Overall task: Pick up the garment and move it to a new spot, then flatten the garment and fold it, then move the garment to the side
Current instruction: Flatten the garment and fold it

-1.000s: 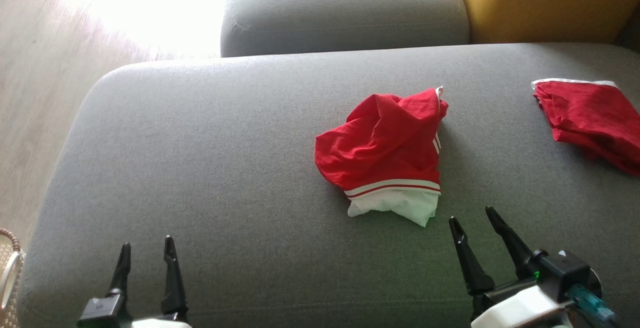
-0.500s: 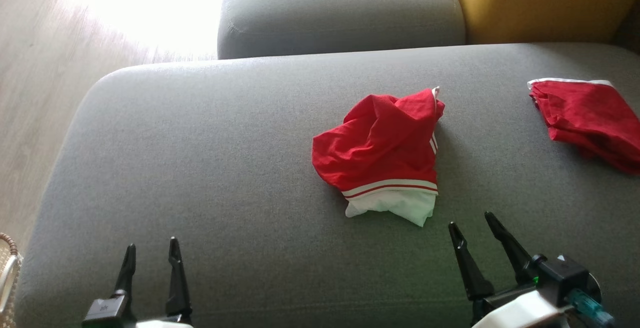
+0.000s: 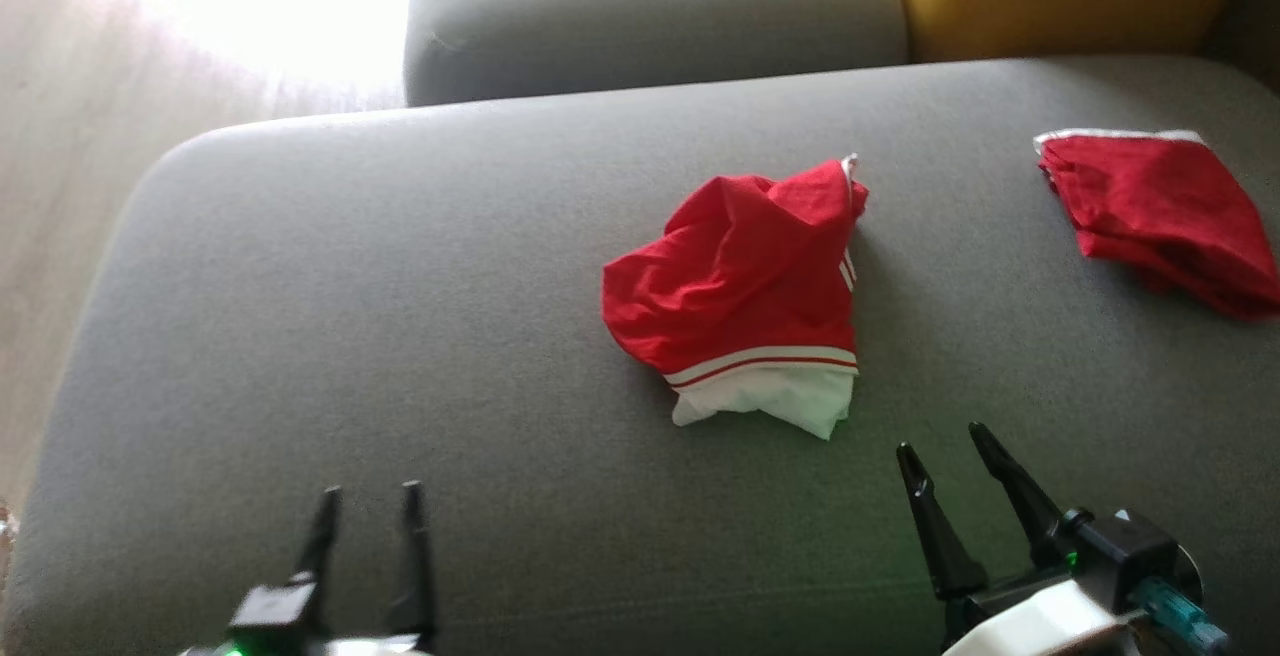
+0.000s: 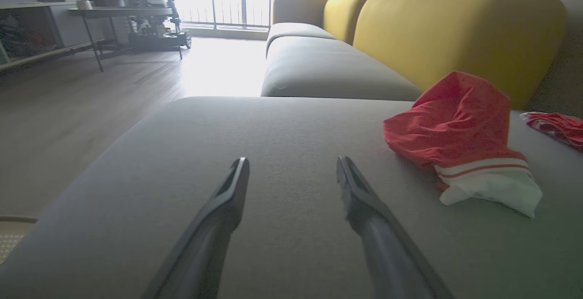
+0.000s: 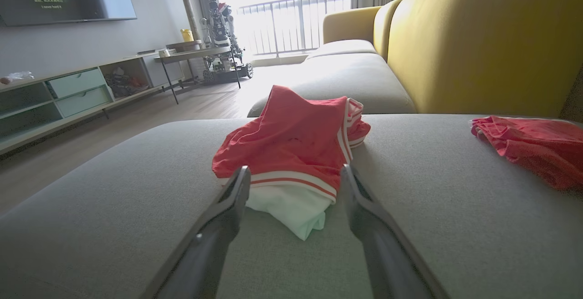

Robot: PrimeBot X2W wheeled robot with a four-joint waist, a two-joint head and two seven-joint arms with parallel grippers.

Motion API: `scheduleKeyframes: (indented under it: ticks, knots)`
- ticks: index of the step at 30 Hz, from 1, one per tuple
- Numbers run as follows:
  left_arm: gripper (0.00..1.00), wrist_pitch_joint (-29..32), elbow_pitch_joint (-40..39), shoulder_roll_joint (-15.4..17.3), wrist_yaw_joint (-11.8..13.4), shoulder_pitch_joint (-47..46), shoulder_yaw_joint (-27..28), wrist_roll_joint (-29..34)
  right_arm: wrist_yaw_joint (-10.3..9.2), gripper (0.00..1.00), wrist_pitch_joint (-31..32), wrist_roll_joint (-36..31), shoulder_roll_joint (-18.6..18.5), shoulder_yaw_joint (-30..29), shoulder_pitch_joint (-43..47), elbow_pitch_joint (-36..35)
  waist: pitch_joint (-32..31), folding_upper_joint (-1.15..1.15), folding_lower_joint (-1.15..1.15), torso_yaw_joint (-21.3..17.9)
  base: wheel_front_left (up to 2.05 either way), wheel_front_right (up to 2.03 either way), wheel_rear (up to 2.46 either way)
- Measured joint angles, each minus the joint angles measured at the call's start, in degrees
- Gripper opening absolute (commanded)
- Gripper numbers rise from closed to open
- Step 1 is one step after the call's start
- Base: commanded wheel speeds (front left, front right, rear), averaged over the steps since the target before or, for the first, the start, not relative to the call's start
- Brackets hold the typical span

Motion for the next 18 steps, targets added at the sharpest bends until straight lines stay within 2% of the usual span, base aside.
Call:
scheduleKeyframes:
  ticks: [4,14,18]
  knots:
    - [1.0,0.0,3.0,0.0,-1.6,-4.4,-5.6,1.0,0.0,1.0,0.0,0.0,0.0,0.0,-0.2,-0.3,1.5,0.0,0.0,-2.0,0.0,0.0,0.0]
    - [1.0,0.8,17.4,-0.2,-6.5,-27.7,-20.1,2.5,0.0,1.0,0.0,0.4,0.1,-0.6,-5.1,-1.3,8.9,0.0,0.02,-8.8,0.0,0.0,0.0]
    - [1.0,3.9,20.9,-0.3,-7.9,-36.0,-26.9,-1.0,0.0,1.0,0.0,0.9,0.1,-1.0,-6.9,-1.7,12.1,0.0,0.03,-11.8,0.0,0.0,0.0]
